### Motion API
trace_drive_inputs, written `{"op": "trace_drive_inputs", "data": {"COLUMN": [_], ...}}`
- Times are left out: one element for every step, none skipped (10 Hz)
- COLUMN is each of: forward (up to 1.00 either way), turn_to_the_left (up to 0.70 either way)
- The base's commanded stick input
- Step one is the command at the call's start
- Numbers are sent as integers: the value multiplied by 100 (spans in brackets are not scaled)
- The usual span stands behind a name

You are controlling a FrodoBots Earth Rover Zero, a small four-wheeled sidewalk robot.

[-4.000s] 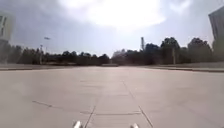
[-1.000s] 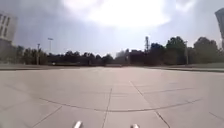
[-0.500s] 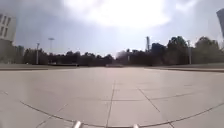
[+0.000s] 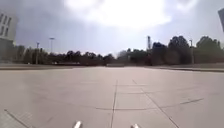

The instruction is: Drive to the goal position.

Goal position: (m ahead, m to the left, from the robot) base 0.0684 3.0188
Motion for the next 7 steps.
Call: {"op": "trace_drive_inputs", "data": {"forward": [70, 70, 70, 70, 70, 70, 70], "turn_to_the_left": [-1, -1, -1, -1, -1, -1, -1]}}
